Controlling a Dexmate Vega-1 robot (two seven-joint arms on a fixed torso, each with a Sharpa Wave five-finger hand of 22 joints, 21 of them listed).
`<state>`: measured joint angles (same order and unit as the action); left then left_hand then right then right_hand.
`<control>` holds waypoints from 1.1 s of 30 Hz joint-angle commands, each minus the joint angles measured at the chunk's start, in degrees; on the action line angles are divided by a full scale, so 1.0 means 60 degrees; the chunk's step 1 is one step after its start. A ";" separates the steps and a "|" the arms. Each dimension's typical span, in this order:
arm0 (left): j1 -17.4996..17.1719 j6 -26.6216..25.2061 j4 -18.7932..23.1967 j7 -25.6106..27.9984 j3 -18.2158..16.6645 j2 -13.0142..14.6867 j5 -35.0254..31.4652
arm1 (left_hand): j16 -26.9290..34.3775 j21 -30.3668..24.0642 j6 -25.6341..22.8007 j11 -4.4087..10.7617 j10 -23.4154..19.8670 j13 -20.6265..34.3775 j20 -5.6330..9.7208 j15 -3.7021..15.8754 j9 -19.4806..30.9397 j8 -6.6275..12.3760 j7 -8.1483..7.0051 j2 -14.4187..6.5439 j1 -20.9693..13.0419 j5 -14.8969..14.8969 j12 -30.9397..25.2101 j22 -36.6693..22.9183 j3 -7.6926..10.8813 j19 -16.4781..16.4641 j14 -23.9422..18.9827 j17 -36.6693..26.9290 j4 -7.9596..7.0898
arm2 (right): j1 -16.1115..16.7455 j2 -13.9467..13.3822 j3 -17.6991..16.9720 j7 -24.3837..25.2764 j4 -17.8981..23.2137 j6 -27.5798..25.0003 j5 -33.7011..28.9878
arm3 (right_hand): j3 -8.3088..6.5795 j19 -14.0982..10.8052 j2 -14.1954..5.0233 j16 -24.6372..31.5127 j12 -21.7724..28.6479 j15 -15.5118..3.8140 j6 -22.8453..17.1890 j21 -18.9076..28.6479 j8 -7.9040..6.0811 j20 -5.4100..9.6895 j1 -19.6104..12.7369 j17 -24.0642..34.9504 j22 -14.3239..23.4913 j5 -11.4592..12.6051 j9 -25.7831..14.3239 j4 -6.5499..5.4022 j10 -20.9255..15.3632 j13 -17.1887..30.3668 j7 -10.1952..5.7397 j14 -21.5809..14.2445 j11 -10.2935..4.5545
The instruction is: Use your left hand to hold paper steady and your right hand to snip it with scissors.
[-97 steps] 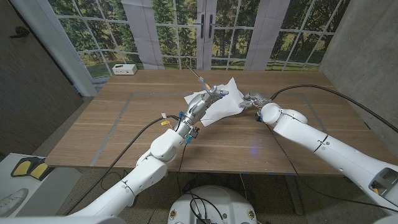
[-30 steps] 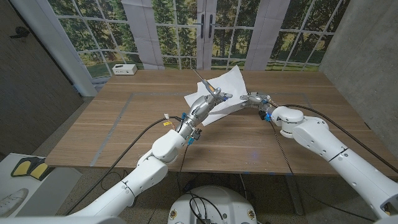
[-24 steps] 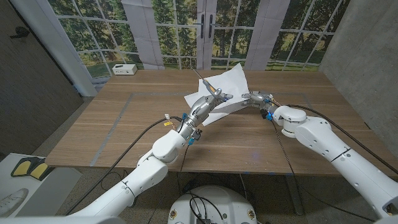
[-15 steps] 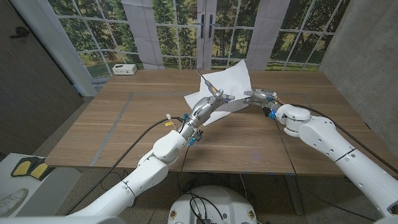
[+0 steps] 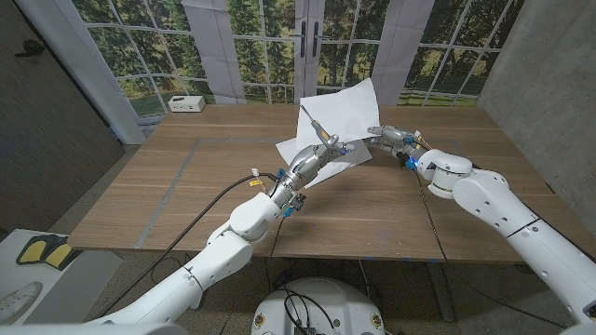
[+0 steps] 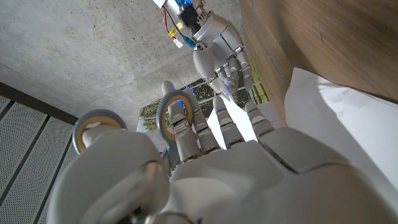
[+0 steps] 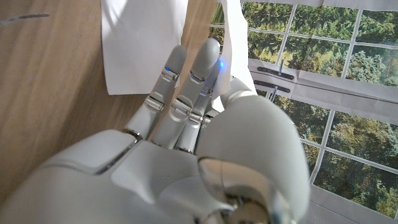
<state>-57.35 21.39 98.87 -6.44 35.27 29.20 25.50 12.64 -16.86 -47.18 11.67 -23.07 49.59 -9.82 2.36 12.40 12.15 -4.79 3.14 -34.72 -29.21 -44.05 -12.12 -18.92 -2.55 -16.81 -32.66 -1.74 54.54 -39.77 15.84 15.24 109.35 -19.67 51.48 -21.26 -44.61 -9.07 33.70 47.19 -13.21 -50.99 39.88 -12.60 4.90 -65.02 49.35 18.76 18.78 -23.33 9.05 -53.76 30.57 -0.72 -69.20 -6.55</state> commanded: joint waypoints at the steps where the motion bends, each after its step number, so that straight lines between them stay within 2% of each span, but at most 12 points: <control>1: 0.0160 -0.0204 -0.0165 -0.0090 0.0125 -0.0088 0.0047 | 0.0021 0.0012 0.0040 0.0088 -0.0077 0.0038 -0.0029 0.0758 0.0040 -0.0019 0.0060 -0.0002 -0.0096 0.0002 -0.0051 -0.0015 -0.0039 -0.0022 -0.0035 -0.0001 -0.0059 | -0.0466 0.0207 0.0126 -0.0100 -0.0151 0.0125 0.0517 | -0.0084 0.0018 0.0011 -0.0067 0.0046 -0.0001 -0.0105 0.0087 0.0030 0.0055 -0.0051 0.0032 0.0037 0.0019 0.0002 0.0033 -0.0257 0.0014 0.0008 -0.0045 -0.0115; 15: 0.0323 -0.0398 -0.0332 -0.0168 0.0325 -0.0251 0.0045 | 0.0021 0.0020 0.0029 0.0083 -0.0077 0.0031 -0.0027 0.0735 0.0047 -0.0016 0.0057 0.0011 -0.0103 0.0018 -0.0052 -0.0016 -0.0049 -0.0027 -0.0042 0.0006 -0.0087 | -0.0876 0.0409 0.0292 -0.0356 -0.0481 0.0317 0.0779 | -0.0114 0.0051 0.0031 -0.0130 0.0036 -0.0002 -0.0122 0.0260 0.0073 0.0059 -0.0043 0.0100 0.0035 0.0034 0.0018 0.0034 -0.0269 -0.0023 0.0036 -0.0110 -0.0109; 33: 0.0437 -0.0539 -0.0477 0.0046 0.0503 -0.0300 -0.0436 | 0.0018 0.0035 0.0044 0.0072 -0.0089 0.0044 -0.0044 0.0736 0.0063 -0.0018 0.0075 0.0014 -0.0131 0.0030 -0.0072 -0.0017 -0.0047 -0.0019 -0.0043 0.0014 -0.0110 | -0.1402 0.0399 0.0490 -0.0768 -0.0666 0.0341 0.0763 | -0.0142 0.0218 0.0041 -0.0211 0.0063 -0.0001 -0.0081 0.0416 0.0129 0.0066 -0.0019 0.0183 0.0025 0.0042 0.0030 0.0023 -0.0254 0.0020 -0.0021 -0.0155 -0.0116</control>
<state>-55.26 18.73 96.62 -6.76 37.63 27.66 24.38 12.64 -16.86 -47.17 11.67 -23.07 49.78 -9.81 2.35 12.67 12.06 -4.79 3.15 -34.73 -29.21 -44.10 -12.11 -19.16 -2.54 -16.80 -32.38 -1.98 48.07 -37.53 18.06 12.03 106.03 -17.90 56.10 -21.56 -43.59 -9.04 32.60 47.15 -13.30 -51.28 41.96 -11.85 4.71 -64.99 50.30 18.75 18.67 -23.08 9.18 -54.07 30.42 -0.42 -69.71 -6.24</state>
